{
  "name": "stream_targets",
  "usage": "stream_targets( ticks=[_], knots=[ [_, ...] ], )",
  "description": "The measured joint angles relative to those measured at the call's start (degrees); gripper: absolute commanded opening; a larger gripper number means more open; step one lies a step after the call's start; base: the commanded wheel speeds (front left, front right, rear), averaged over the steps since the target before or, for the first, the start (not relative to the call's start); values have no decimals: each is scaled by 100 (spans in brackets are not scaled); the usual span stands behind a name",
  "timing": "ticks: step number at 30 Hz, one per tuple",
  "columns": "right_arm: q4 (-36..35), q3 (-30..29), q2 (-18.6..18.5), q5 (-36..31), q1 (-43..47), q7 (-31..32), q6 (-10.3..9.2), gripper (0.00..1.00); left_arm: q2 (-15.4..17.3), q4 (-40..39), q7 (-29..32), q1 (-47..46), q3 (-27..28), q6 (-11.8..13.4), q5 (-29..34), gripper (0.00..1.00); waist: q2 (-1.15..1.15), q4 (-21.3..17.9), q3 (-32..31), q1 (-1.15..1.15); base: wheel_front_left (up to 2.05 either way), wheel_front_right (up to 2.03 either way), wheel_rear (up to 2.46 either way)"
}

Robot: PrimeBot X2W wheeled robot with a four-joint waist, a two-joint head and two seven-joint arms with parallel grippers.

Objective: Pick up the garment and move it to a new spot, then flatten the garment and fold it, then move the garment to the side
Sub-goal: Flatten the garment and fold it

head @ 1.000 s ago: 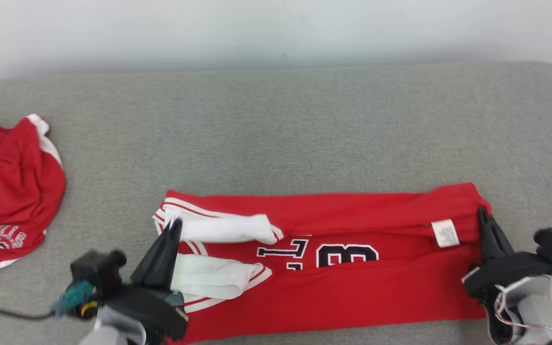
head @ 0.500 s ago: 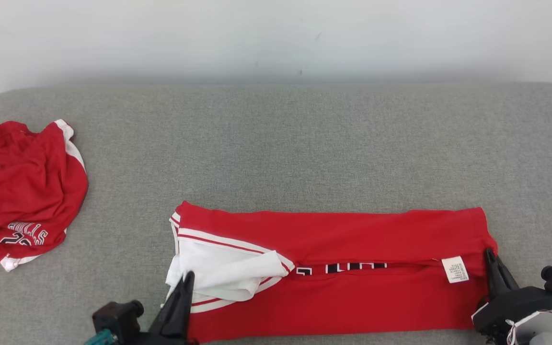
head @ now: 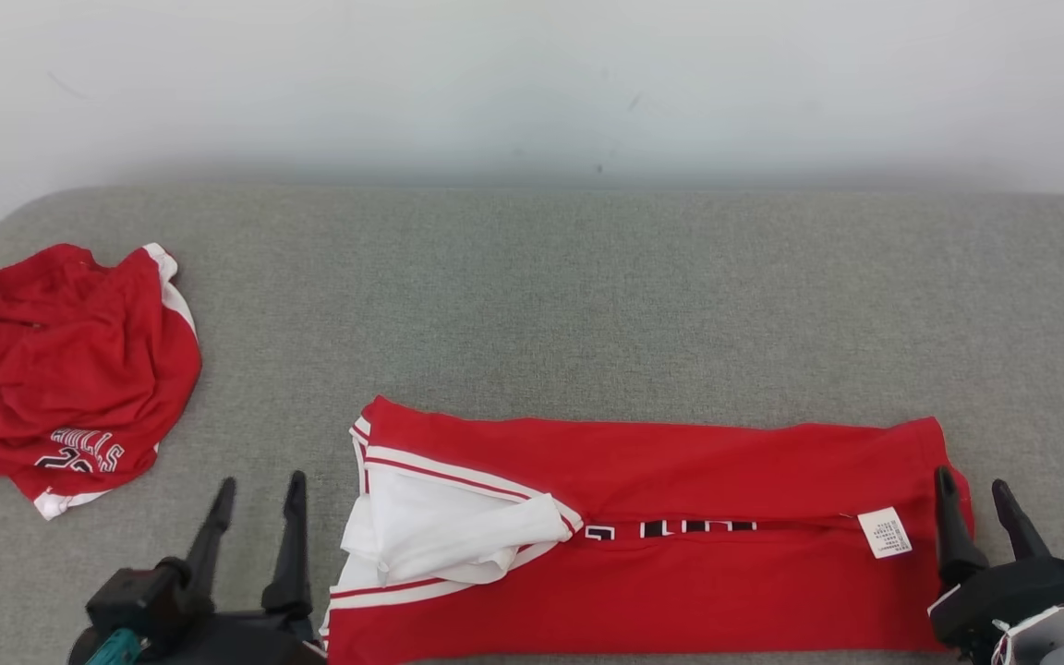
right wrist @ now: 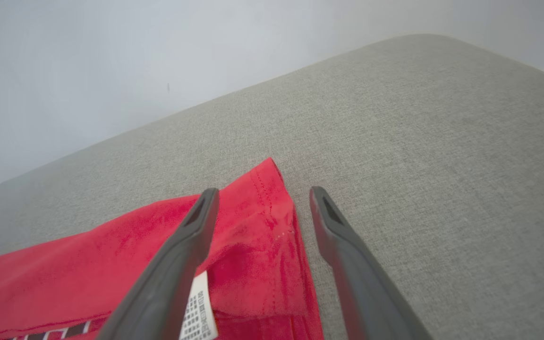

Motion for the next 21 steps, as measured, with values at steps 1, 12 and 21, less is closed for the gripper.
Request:
stream_targets(
  ticks=[1,12,21],
  knots=[
    [47,-1,-5,-113,-7,26,0,100,5,-57,0,17,101,55,159,100,0,10,-23,0,0,0,0],
    [1210,-172,214,-878,-280,232,0,100,-49,-260,0,572,708,215,1333,100,0,155,-227,0,0,0,0],
    [2004,-151,334,-975,-487,244,0,87,-447,-234,0,940,1213,3,1646,100,0,211,-324,0,0,0,0]
  ],
)
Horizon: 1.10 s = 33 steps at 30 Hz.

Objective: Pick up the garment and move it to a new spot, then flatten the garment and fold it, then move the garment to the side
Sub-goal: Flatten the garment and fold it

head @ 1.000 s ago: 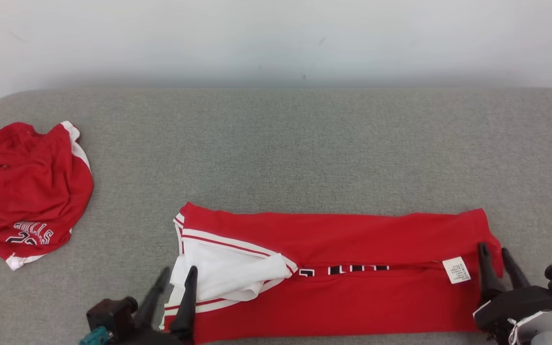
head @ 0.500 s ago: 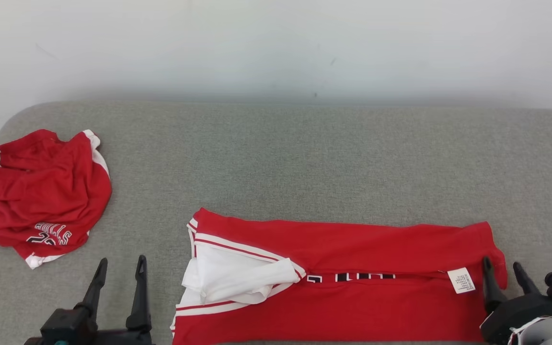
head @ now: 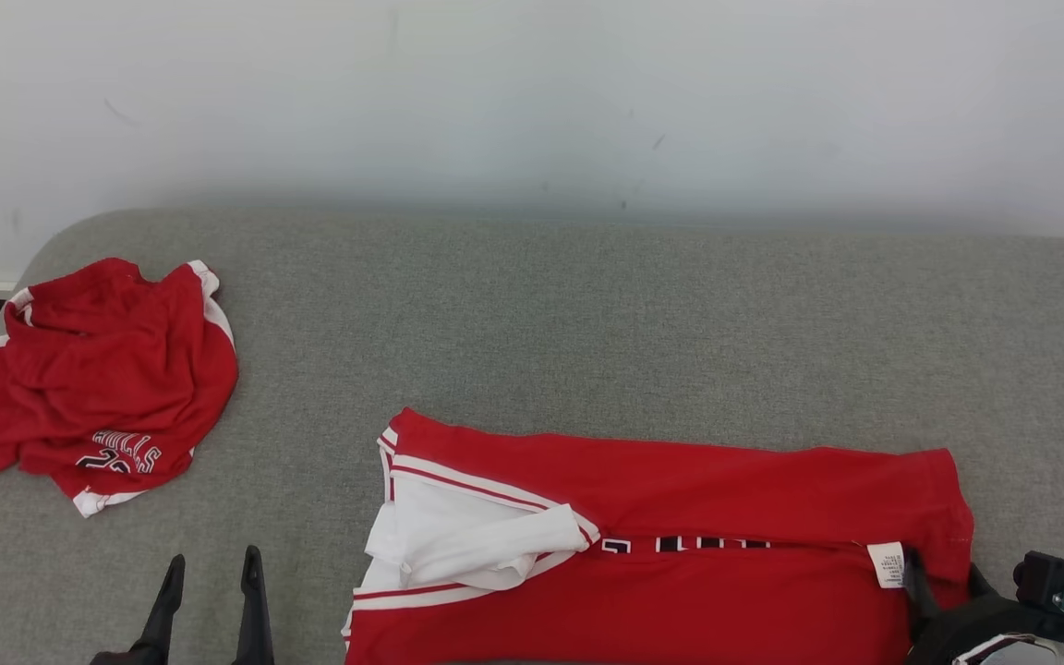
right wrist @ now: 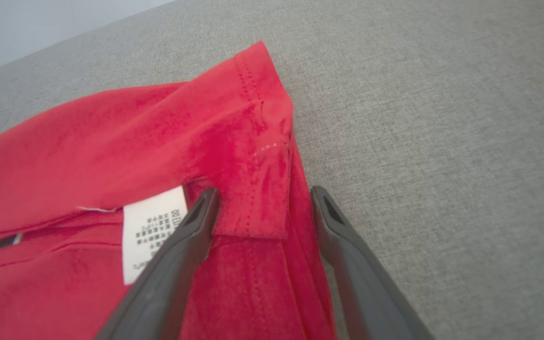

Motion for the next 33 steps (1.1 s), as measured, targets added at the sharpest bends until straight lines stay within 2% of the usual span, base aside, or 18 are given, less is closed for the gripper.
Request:
stream_targets(
  ticks=[2,11,20,23,27,33],
  knots=[
    [109,45,24,0,-81,9,-1,0,-43,31,0,-1,88,-85,80,100,0,-8,7,0,0,0,0],
    [410,76,18,172,-278,-208,1,0,-271,151,0,-10,464,-486,423,100,0,-62,-42,1,0,0,0],
    [345,-365,-719,289,-242,-431,1,0,-483,165,0,119,642,-670,681,100,0,-131,-100,1,0,0,0],
    [53,-349,-751,283,-243,-452,1,0,-526,172,0,120,653,-689,724,100,0,-160,-113,1,0,0,0],
    [-556,-183,-600,438,-247,-410,0,0,-558,215,0,121,651,-730,764,100,1,-186,-134,1,0,0,0],
    [-1733,336,-162,654,-69,-80,0,0,-592,305,0,119,638,-767,797,100,0,-137,-150,1,0,0,0]
  ],
)
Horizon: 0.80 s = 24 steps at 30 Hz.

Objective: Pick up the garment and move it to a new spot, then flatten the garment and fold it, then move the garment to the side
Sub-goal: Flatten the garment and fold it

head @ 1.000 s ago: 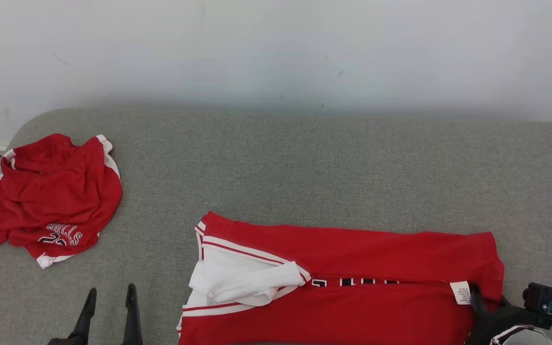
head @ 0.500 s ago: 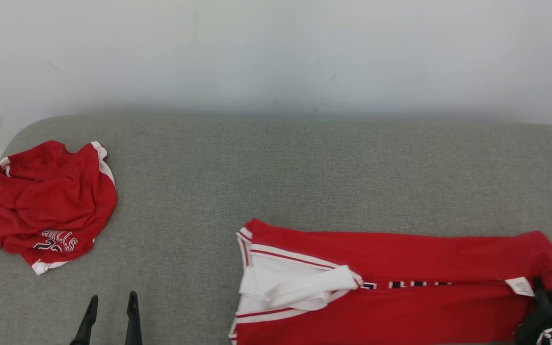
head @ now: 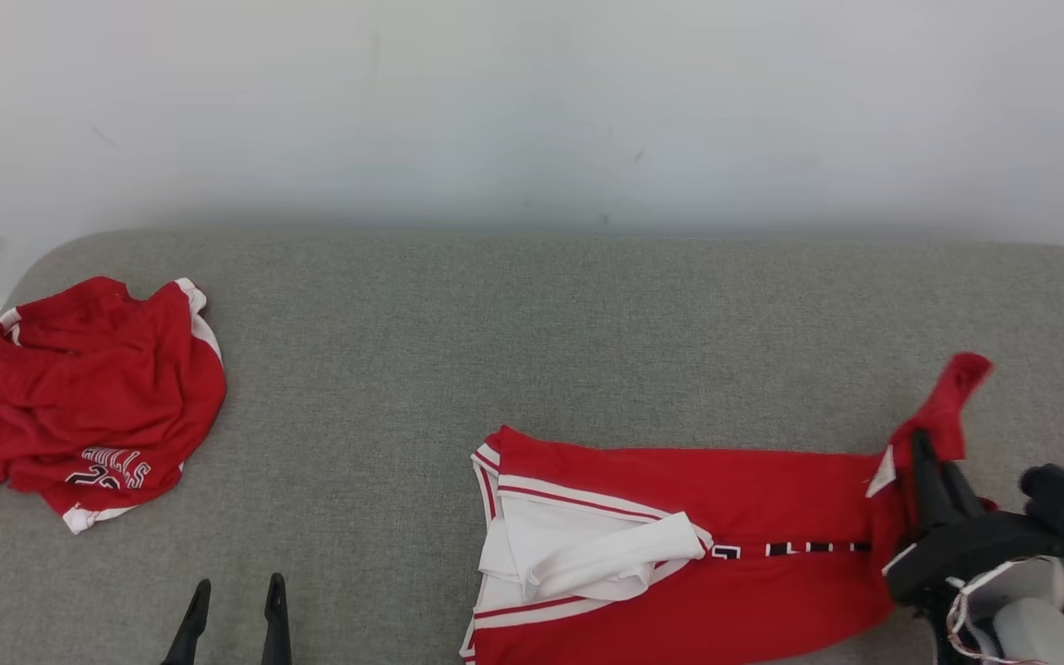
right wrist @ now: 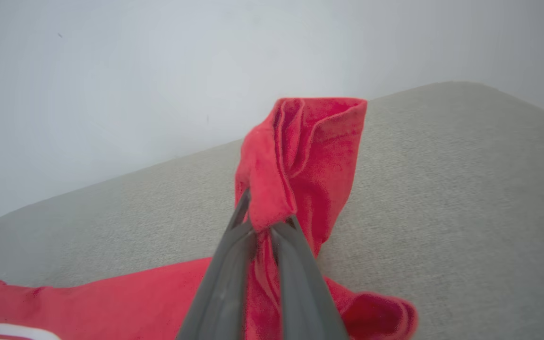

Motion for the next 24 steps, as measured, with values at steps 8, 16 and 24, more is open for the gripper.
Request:
stream_targets(
  ticks=[8,16,24],
  knots=[
    [-1283,745,586,55,459,469,-1,0,-22,85,0,-14,-51,-16,30,100,0,153,-20,0,0,0,0],
    [-1762,1648,1051,-81,655,801,0,0,-33,151,0,-46,-90,-21,45,100,0,364,-65,0,0,0,0],
    [-871,2579,1161,87,309,579,-1,0,-38,266,0,-159,-231,-25,33,100,0,551,-110,0,0,0,0]
  ],
)
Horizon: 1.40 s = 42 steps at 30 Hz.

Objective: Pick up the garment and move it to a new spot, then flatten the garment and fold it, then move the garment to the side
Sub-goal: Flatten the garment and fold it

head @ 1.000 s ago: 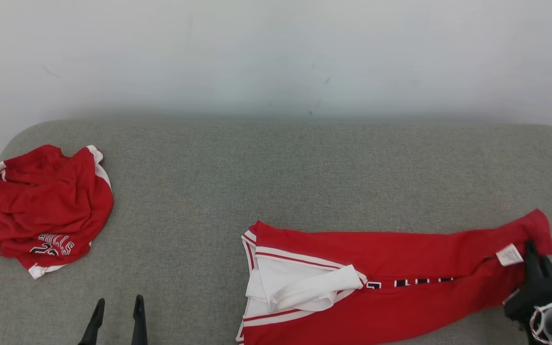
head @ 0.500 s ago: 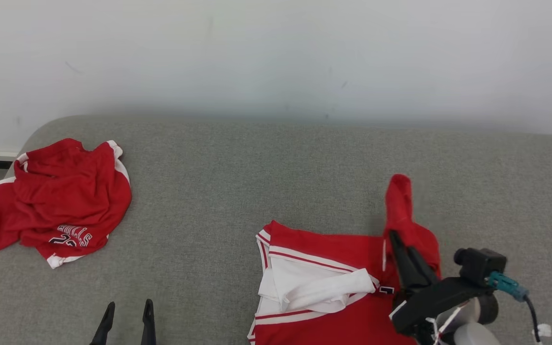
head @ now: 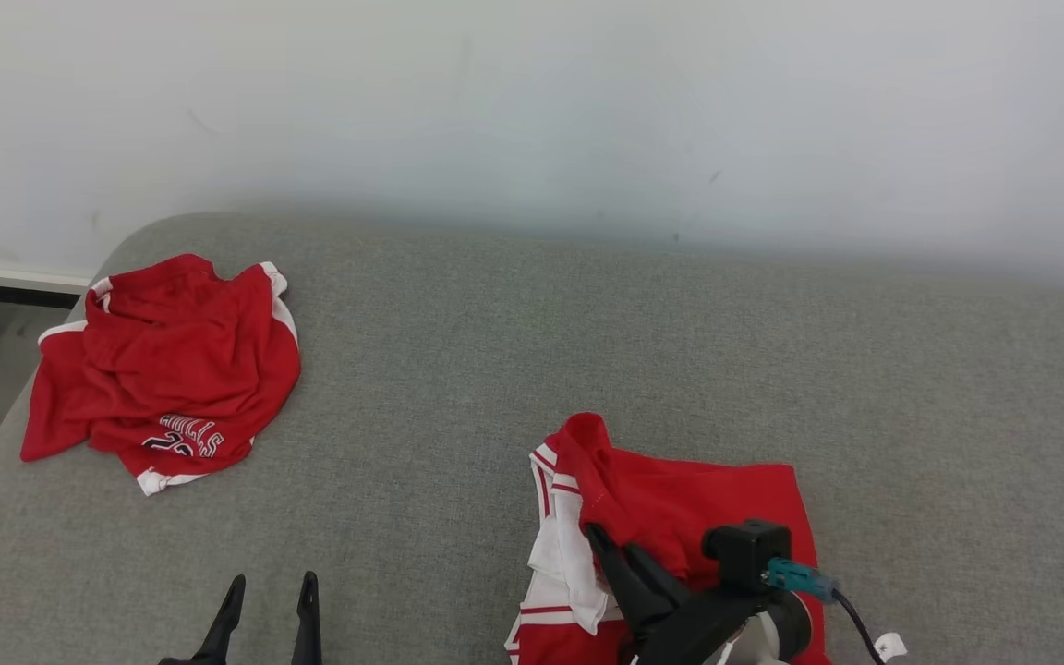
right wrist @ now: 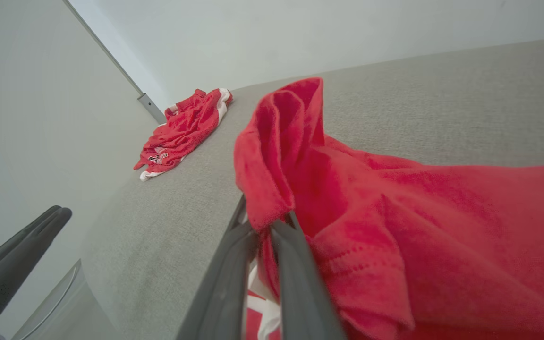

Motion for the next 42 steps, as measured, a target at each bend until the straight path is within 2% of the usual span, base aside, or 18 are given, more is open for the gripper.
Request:
stream_targets(
  ticks=[6,8,9,13,17,22,29,30,31,32,33,34,35,42],
  knots=[
    [784,775,15,604,-433,-450,1,0,-3,63,0,-116,-151,-23,-65,100,0,154,-9,0,0,0,0],
    [995,900,12,723,-572,-608,0,95,-2,92,0,-118,-183,-22,-78,100,0,188,-2,0,0,0,0],
    [1032,949,11,833,-624,-668,0,100,-2,100,0,-119,-189,-23,-82,100,0,195,5,0,0,0,0],
    [1056,1039,15,1229,-827,-857,1,100,-3,101,0,-123,-146,-23,-92,100,0,155,24,0,0,0,0],
    [961,717,20,1214,-1028,-960,1,100,-3,82,0,-121,-37,-23,-91,100,0,63,25,0,0,0,0],
    [536,-309,-166,543,-1020,-996,0,100,-2,23,0,-107,66,-23,-89,100,0,-70,21,0,0,0,0],
    [68,-1516,-467,-233,-327,-999,0,100,-3,-41,0,-88,110,-24,-71,100,0,-183,58,0,0,0,0],
    [47,-1628,-494,-361,-250,-1000,1,94,-3,-41,0,-89,110,-24,-71,100,0,-189,67,0,0,0,0],
    [32,-1798,-523,-584,-122,-1000,0,81,-4,-48,0,-90,111,-24,-70,100,0,-199,82,0,0,0,0],
    [23,-1873,-504,-644,-67,-1000,0,47,-3,-51,0,-90,113,-24,-67,100,0,-201,89,0,0,0,0],
    [22,-1929,-480,-673,-13,-1000,1,30,-4,-56,0,-91,114,-25,-66,100,0,-202,96,0,0,0,0],
    [35,-1944,-456,-712,24,-1000,0,30,-3,-59,0,-92,114,-33,-66,100,0,-204,104,0,0,0,0],
    [65,-1944,-442,-757,42,-1000,1,0,-4,-62,0,-95,111,-33,-67,100,0,-204,111,0,0,0,0],
    [587,-1660,-458,-1072,26,-999,1,0,-3,-43,0,-121,87,-33,-68,100,0,-165,146,0,0,0,0]
  ],
)
